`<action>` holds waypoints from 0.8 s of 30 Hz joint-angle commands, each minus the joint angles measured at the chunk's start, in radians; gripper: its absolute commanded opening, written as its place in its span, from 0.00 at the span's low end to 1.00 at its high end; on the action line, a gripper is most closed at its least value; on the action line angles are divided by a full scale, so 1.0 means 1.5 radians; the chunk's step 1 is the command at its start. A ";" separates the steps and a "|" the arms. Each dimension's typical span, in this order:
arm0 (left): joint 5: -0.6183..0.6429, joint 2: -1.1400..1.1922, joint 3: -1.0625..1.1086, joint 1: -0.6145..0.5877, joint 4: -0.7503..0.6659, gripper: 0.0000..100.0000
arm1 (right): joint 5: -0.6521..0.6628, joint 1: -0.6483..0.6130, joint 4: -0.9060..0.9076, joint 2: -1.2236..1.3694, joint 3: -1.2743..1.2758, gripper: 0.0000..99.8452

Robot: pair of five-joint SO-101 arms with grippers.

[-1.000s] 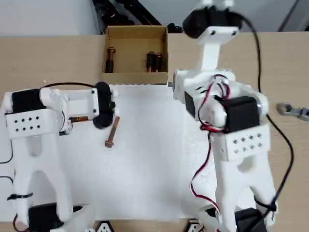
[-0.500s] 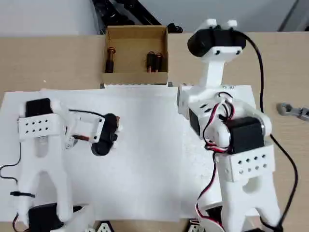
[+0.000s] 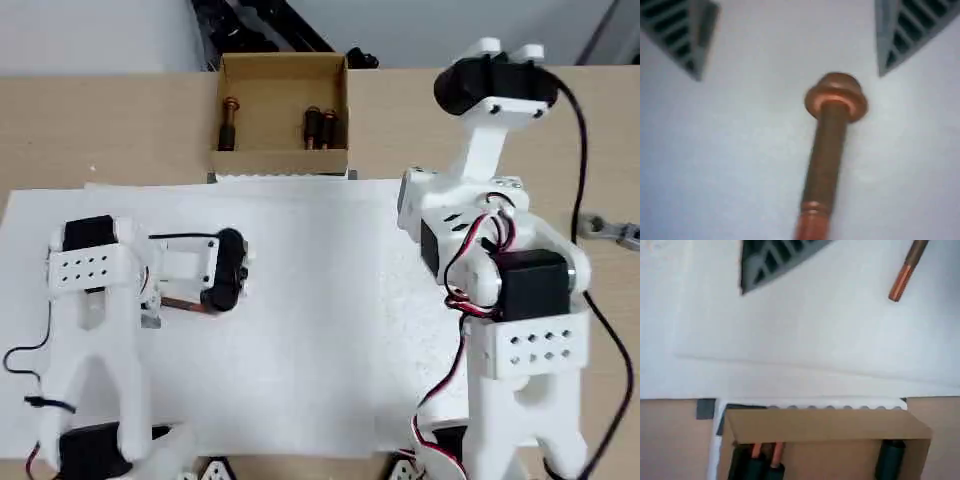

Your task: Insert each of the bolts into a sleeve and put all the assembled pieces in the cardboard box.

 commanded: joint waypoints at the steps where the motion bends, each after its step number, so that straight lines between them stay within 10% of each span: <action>1: 0.075 -0.023 -0.032 0.000 -0.045 0.24 | -0.001 0.008 -0.009 -0.031 0.002 0.15; 17: 1.153 -0.011 -0.113 0.003 0.052 0.24 | -0.058 0.010 -0.055 -0.163 0.141 0.15; 24: 1.486 0.071 -0.103 0.000 0.056 0.24 | -0.061 0.008 -0.131 -0.167 0.226 0.15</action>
